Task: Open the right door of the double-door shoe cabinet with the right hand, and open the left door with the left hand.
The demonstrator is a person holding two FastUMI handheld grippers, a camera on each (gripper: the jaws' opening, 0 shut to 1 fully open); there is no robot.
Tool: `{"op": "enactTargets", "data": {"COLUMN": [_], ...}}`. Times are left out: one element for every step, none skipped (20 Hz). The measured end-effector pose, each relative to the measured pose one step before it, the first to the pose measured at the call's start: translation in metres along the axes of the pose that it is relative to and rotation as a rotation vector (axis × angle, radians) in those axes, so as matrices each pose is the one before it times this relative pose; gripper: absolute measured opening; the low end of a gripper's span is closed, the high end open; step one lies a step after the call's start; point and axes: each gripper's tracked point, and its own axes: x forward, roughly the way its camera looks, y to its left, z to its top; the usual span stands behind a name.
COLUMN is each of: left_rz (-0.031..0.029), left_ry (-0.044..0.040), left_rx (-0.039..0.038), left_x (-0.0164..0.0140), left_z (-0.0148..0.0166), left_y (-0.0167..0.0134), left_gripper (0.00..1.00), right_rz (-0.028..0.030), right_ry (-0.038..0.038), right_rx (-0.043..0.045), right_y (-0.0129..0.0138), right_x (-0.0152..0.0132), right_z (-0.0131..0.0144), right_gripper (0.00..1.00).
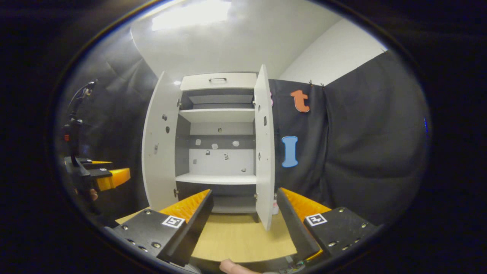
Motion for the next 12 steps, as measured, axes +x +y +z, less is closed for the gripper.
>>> {"op": "enactTargets", "data": {"left_rz": [-0.00438,0.00358,0.01017,0.01102,0.00574,-0.00136,0.00065,-0.00361,-0.01027,-0.01176,-0.00376,0.00072], "left_ry": [0.00201,0.00714,-0.00058,-0.00089,-0.00242,-0.00458,-0.01363,-0.01354,-0.00553,0.00349,-0.00060,-0.00120], "left_rx": [-0.02021,-0.00942,-0.00142,0.00046,0.00845,0.01077,0.00882,-0.00713,-0.01701,-0.01439,-0.01221,-0.00371], "left_x": [-0.00501,-0.00296,-0.00291,-0.00401,-0.00373,-0.00229,-0.00164,-0.00106,-0.00084,-0.00113,-0.00055,0.00095], "left_z": [-0.00280,-0.00547,-0.00396,-0.00320,-0.00163,-0.00054,0.00299,0.00380,0.00144,-0.00116,-0.00089,0.00008], "left_y": [-0.00529,-0.00345,-0.00015,-0.00006,-0.00078,-0.00124,-0.00031,-0.00013,-0.00301,-0.00298,0.00040,0.00074], "left_gripper": [0.97,0.98,0.98,0.98,0.98,0.98,0.98,0.98,0.98,0.98,0.98,0.98], "right_rz": [0.00209,0.00804,0.01145,0.00812,0.00404,0.00378,-0.00055,-0.00094,0.00049,0.00115,0.00111,-0.00139], "right_ry": [0.00369,0.00355,0.00483,0.00259,0.00284,0.00253,0.00471,0.00766,0.00699,0.00379,0.00144,-0.00096], "right_rx": [0.00773,0.00405,-0.00254,-0.00562,-0.00537,-0.00435,0.00507,0.01161,0.01692,0.01665,0.01118,0.00381], "right_y": [-0.00136,0.00107,0.00201,0.00180,0.00087,0.00109,0.00019,0.00183,0.00116,0.00047,-0.00075,-0.00068], "right_x": [-0.00040,0.00027,-0.00047,-0.00052,0.00007,-0.00005,-0.00051,-0.00010,-0.00131,-0.00033,0.00057,-0.00176], "right_z": [-0.00079,-0.00152,-0.00203,-0.00204,-0.00284,-0.00345,-0.00414,-0.00459,-0.00302,-0.00174,-0.00105,0.00026], "right_gripper": [0.99,0.99,1.00,0.99,0.99,0.99,0.99,0.99,0.99,0.99,1.00,0.99]}}
